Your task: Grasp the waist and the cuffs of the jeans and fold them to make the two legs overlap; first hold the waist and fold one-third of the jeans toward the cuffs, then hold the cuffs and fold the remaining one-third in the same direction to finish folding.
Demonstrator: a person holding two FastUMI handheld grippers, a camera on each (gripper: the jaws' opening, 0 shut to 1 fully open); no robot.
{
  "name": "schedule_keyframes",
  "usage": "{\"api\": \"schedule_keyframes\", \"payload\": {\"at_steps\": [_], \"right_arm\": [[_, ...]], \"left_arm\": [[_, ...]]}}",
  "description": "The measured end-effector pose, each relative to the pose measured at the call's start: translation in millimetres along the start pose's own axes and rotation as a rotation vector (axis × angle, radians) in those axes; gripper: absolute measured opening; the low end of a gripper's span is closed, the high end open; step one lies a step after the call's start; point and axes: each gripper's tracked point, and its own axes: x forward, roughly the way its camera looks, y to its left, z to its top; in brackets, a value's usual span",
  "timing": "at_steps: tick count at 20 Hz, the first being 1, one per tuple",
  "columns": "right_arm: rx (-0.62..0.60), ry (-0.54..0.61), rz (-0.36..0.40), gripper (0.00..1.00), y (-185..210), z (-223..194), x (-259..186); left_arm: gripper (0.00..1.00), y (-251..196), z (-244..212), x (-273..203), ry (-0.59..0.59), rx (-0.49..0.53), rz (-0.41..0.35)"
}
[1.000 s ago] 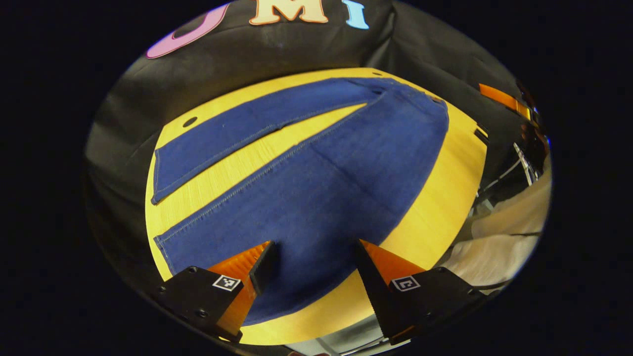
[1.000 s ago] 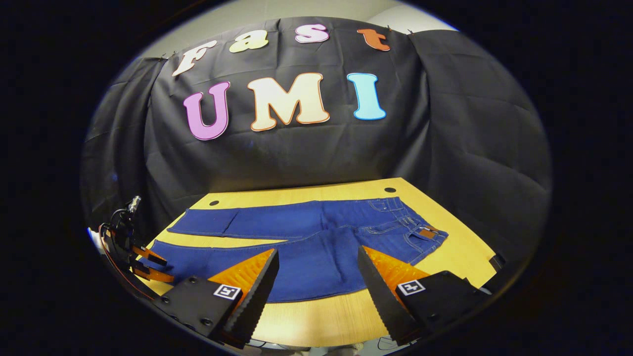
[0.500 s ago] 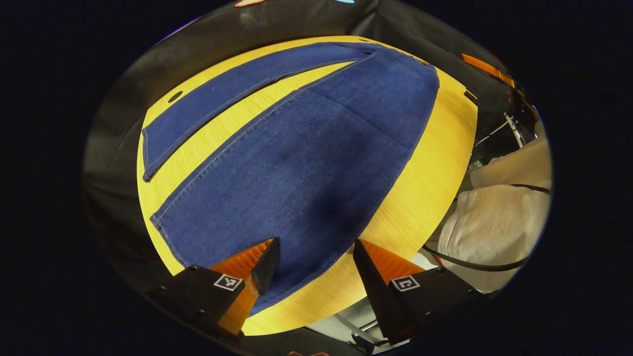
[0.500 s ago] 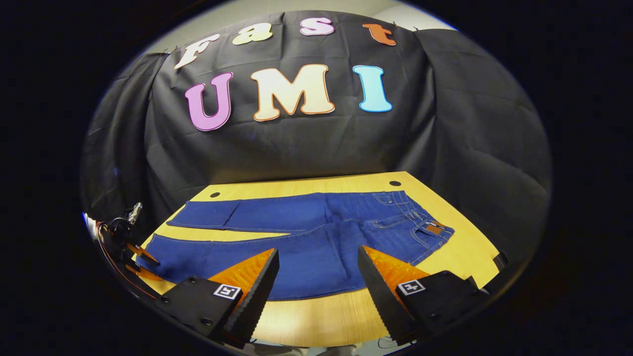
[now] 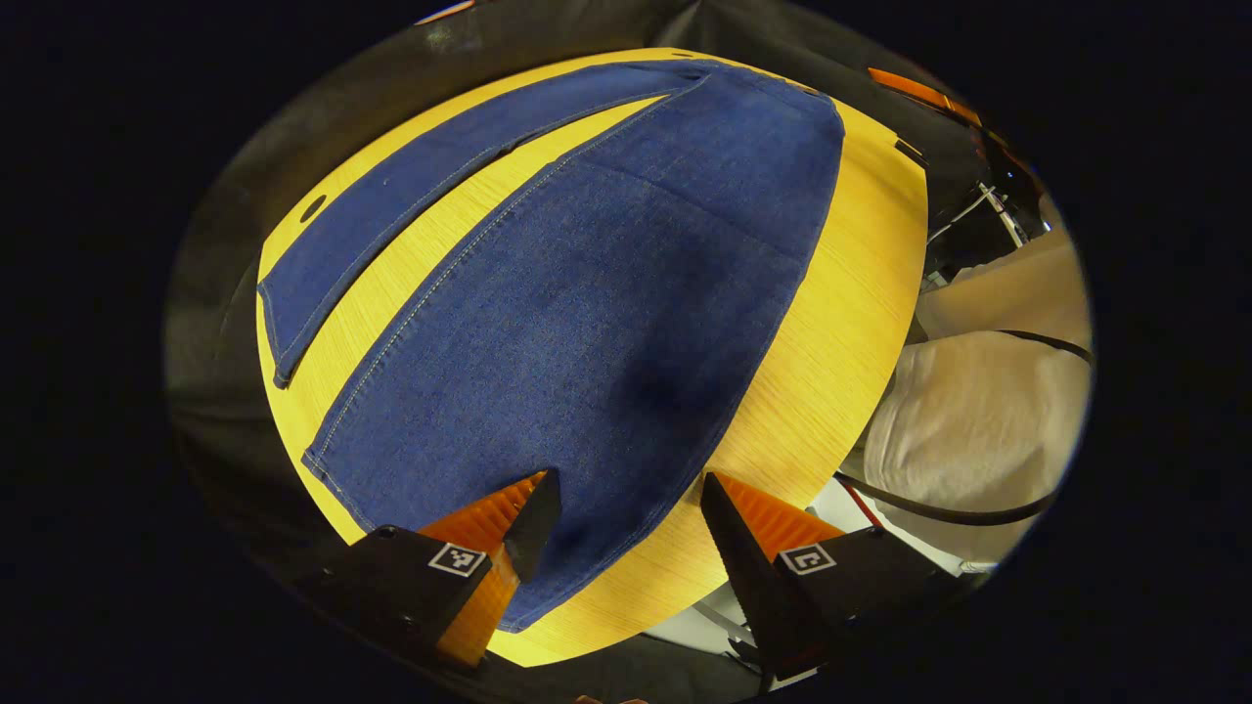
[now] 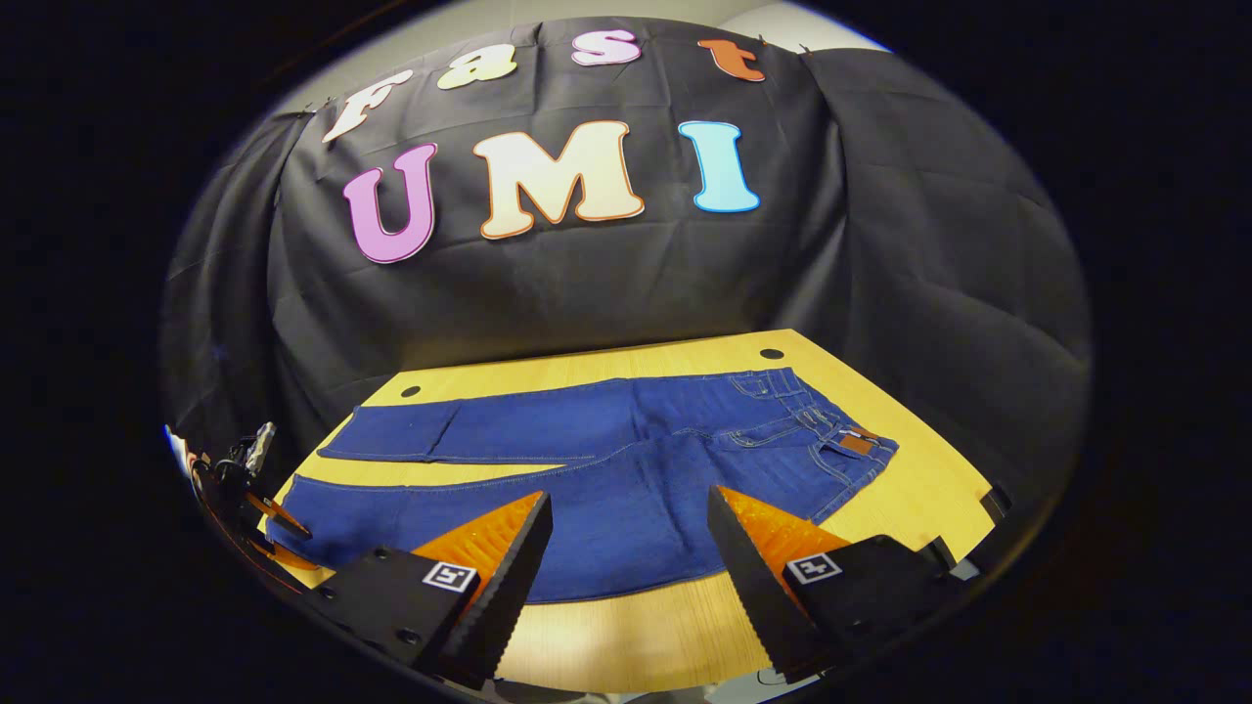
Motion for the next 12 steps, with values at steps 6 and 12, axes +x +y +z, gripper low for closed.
{"api": "schedule_keyframes", "payload": {"at_steps": [6,12], "right_arm": [[-0.041,0.041,0.01,0.99,1,-7,9],[-0.119,0.14,0.116,0.94,4,-9,26]], "left_arm": [[0.79,3,4,0,0.031,0.027,0.004],[0.29,12,10,1,0.039,0.079,0.014]]}}
